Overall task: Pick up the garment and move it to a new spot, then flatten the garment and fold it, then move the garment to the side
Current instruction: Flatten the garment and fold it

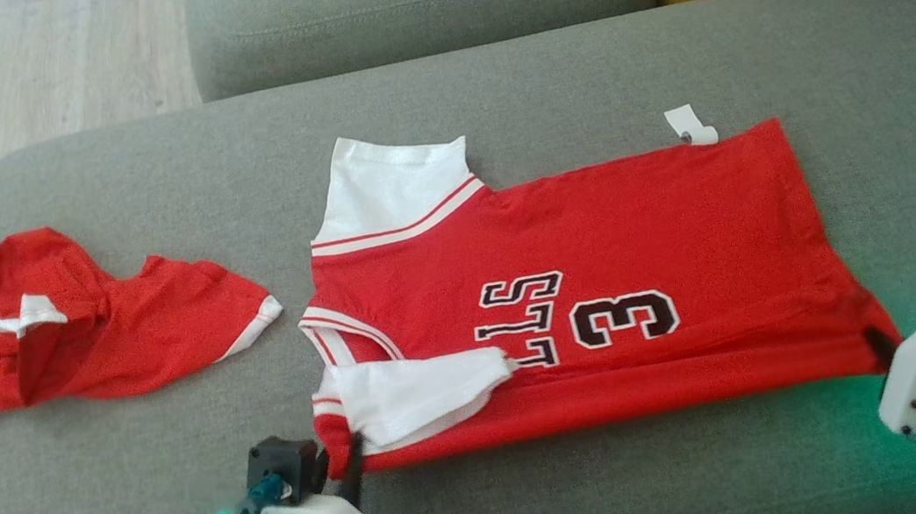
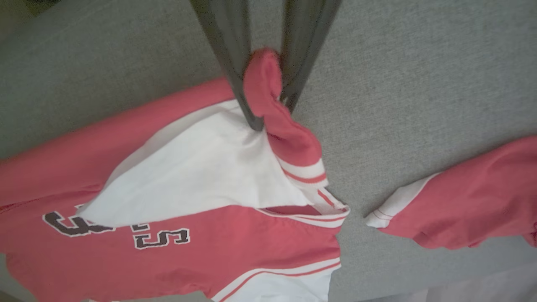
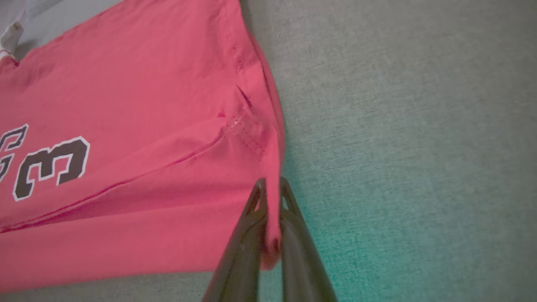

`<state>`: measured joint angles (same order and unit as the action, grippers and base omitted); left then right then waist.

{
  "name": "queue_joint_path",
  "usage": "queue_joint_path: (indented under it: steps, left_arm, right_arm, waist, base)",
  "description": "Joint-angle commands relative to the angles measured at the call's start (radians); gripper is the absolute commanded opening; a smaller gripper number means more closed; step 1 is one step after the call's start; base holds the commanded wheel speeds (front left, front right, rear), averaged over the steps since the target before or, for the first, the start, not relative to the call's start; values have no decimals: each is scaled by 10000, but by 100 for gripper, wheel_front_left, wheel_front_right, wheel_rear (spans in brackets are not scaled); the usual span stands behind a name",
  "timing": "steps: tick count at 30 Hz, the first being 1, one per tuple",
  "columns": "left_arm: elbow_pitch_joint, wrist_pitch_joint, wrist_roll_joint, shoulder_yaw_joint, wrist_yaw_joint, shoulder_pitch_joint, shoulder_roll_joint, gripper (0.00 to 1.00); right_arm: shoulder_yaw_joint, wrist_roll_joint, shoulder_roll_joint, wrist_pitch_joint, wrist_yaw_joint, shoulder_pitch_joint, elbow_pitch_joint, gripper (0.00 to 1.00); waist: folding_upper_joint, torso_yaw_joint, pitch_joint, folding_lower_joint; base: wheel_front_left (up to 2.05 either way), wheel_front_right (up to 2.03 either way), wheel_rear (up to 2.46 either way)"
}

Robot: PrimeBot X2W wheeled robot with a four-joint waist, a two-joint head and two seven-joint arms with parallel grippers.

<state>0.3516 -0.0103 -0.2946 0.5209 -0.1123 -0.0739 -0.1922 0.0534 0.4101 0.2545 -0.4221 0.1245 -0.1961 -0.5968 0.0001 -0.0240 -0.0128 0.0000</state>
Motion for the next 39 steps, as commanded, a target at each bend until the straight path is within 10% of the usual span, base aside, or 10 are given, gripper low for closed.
queue_joint_path:
  steps: [1,2,23,31,39]
  left_arm:
    - [-399,-29,-12,-351,-129,-330,-304,75]
    - [-458,-82,0,-330,-150,-319,-321,100]
    - [-1199,2485,-288,-1791,-1208,-1281,33,100]
    - [-602,2254,48,-1406,-430,-2999,-208,100]
    - [1240,214,288,-837,1466,-6785,-995,100]
  right_arm:
    - [144,-183,192,113,62,-166,575,89]
    - [274,-265,102,103,62,-101,746,100]
    - [-727,-1194,-493,4016,62,133,3629,100]
    - [-789,-1502,-497,4614,62,-709,3638,100]
    - [-958,-1664,-554,4636,62,-2298,3709,100]
  waist:
    - [-1,-4,-74,0]
    - [-1,-7,-116,0]
    - [-1,-382,-682,0]
    - [-1,-682,-1591,0]
    - [-1,-1197,-3114,0]
  base:
    - [0,0,0]
    - [0,0,0]
    - [0,0,0]
    - [0,0,0]
    - [0,0,0]
